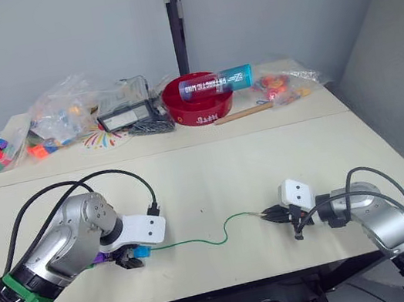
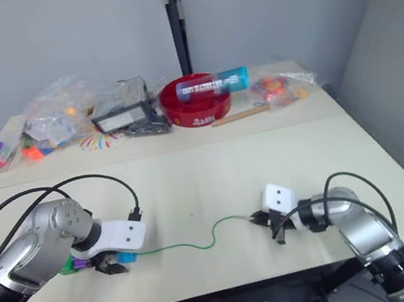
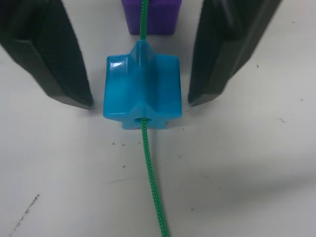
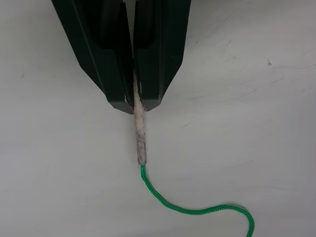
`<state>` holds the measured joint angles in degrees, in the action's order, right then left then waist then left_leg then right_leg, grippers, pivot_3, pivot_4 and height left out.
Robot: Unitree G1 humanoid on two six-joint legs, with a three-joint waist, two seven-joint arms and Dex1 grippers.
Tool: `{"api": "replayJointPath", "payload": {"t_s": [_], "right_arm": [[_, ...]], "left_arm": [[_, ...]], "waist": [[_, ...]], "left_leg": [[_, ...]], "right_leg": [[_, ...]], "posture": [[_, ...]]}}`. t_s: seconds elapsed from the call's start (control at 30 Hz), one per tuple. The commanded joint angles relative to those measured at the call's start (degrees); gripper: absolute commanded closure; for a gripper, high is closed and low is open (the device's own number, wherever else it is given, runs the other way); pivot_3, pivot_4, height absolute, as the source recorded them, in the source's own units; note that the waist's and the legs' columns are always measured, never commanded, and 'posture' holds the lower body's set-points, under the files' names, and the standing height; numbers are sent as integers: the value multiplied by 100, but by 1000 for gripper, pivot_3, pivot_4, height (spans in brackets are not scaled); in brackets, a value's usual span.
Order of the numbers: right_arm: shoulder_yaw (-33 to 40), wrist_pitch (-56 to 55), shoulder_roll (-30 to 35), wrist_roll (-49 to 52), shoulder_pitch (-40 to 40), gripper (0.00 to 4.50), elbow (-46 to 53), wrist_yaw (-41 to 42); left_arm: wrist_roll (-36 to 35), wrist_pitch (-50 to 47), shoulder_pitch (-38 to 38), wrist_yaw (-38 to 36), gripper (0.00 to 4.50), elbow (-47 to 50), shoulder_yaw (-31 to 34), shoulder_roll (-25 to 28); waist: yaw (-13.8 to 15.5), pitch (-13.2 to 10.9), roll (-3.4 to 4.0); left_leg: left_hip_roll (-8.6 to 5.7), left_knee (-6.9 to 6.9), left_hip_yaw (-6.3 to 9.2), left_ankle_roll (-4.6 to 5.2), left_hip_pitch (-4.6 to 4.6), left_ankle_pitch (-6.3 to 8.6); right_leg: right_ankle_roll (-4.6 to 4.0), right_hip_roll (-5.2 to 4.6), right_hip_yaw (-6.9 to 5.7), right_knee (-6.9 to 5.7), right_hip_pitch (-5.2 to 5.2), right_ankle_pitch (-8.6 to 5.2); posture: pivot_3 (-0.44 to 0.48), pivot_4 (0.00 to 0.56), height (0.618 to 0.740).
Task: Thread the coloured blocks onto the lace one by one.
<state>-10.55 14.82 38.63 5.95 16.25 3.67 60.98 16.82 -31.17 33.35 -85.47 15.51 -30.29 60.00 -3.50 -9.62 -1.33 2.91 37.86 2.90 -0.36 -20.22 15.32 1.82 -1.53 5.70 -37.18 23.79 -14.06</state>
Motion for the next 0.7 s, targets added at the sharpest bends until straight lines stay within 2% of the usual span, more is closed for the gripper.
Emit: {"api": "replayJointPath", "payload": {"t_s": [0.03, 0.07, 0.1, 0.3, 0.43, 0.7], "right_arm": [[-84, 44, -16, 50, -31, 4500, 38, 45], [-76, 30, 0, 48, -23, 4500, 18, 58], [-51, -2, 37, 45, -15, 4500, -21, 82], [287, -202, 439, 86, -14, 4500, -334, 212], [795, -412, 1061, 201, -450, 4500, -572, 345], [1254, -787, 1496, 172, -946, 4500, -1105, 168]], "left_arm": [[200, 44, -106, 139, 2813, -129, -30, -45], [203, 73, -115, 136, 3087, -157, -15, -31], [211, 114, -124, 143, 3106, -202, 3, -12], [273, 444, -186, 188, 3106, -582, 113, 130], [352, 977, -305, 288, 3106, -1203, 320, 469], [397, 1273, -529, 470, 3106, -1570, 590, 636]], "waist": [[0, 0, 1], [0, 0, 1], [-1, 1, 1], [14, 1, 2], [15, 5, 9], [-38, 13, 23]], "left_leg": [[0, 0, 0, 0, 0, 0], [0, 0, 0, 0, 0, 0], [0, 0, 0, 0, 0, 0], [0, 0, 0, 0, 1, 0], [0, 0, 0, 1, 1, 0], [1, -1, 1, 4, 18, 1]], "right_leg": [[2, 0, 0, 0, -1, -1], [2, 0, 0, 0, -1, -1], [3, 0, 0, 0, -1, -2], [0, -1, 0, 0, -1, 0], [-2, 0, 0, 0, -1, 0], [3, 2, 0, 0, -27, -8]], "posture": [[0, 150, 731], [0, 150, 731], [0, 150, 731], [0, 150, 731], [0, 150, 731], [0, 150, 731]]}}
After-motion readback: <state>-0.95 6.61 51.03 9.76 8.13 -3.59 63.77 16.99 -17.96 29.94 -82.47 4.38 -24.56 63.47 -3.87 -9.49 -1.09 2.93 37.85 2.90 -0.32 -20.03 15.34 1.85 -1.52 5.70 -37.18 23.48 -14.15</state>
